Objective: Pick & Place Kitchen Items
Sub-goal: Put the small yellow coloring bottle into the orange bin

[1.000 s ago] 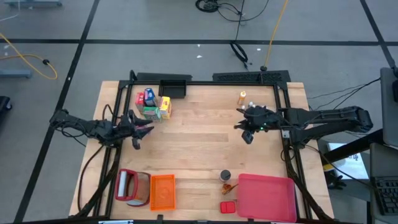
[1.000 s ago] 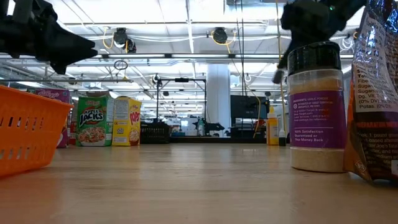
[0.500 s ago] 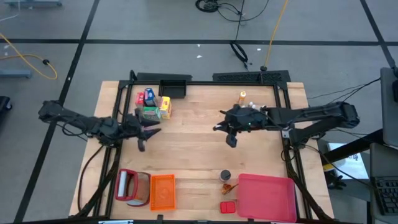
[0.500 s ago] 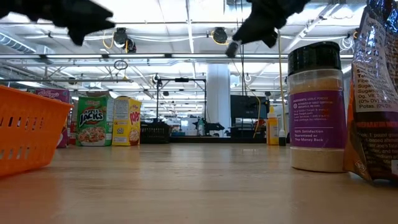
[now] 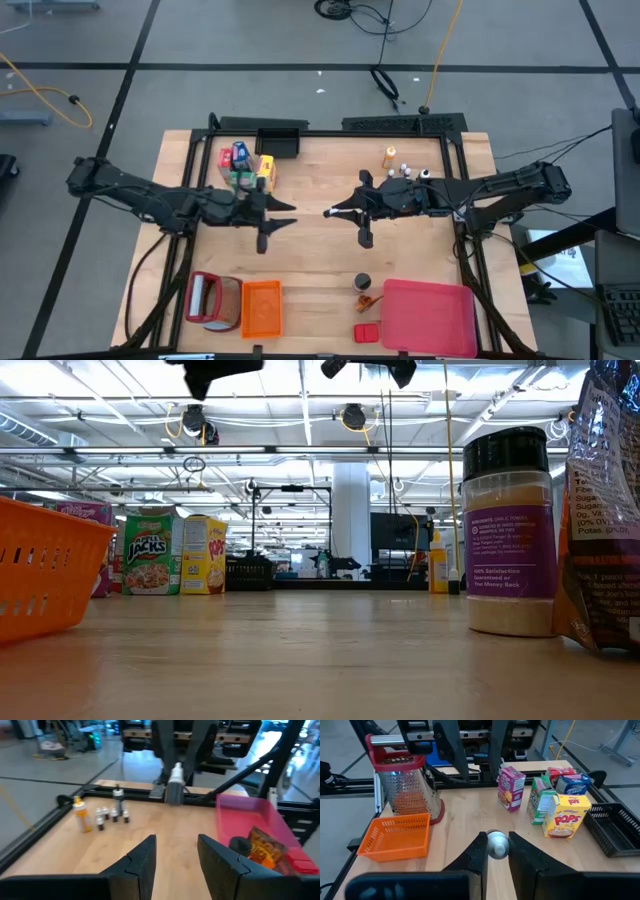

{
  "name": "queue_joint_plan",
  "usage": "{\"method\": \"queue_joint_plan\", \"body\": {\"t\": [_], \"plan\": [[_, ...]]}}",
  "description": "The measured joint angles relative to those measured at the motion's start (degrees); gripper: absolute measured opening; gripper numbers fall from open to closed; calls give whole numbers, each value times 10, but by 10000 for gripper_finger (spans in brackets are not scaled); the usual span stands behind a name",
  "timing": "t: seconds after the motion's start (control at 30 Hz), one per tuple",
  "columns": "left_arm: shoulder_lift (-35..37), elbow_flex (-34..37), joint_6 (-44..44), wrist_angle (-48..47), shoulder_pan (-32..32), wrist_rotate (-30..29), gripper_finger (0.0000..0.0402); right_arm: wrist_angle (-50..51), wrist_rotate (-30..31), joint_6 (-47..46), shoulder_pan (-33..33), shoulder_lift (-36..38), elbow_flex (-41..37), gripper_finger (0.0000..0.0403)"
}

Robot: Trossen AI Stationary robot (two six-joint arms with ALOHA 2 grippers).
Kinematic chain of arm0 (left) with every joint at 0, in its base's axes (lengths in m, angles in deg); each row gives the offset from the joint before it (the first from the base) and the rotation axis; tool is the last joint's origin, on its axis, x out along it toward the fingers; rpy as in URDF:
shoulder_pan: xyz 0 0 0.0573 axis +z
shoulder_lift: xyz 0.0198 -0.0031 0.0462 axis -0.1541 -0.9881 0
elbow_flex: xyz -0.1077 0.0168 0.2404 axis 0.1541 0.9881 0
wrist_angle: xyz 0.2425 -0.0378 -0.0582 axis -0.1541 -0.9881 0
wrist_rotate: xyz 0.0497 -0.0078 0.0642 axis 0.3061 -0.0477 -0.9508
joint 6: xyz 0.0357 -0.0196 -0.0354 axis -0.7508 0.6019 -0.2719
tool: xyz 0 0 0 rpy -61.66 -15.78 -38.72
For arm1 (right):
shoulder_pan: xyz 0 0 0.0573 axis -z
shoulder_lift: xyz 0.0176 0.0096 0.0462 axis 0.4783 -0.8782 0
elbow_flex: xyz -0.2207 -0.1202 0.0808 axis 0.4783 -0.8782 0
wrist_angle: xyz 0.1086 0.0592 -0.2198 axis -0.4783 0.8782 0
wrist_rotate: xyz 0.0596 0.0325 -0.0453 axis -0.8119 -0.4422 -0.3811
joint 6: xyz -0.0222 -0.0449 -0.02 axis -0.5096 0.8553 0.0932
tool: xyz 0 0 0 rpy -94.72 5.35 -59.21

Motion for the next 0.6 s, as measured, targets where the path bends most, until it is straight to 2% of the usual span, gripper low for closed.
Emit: {"method": "queue_joint_plan", "body": {"t": [0.3, 0.47, 0.6], "plan": [[-104, -84, -3, 0, 21, 45, 145, -7, 1, 11, -18, 0, 0, 44], [-146, -116, -3, 5, 28, 95, 145, -5, 0, 13, -18, 0, 0, 44], [-167, -131, -2, 1, 32, 102, 145, 2, -1, 16, -19, 1, 0, 44]]}}
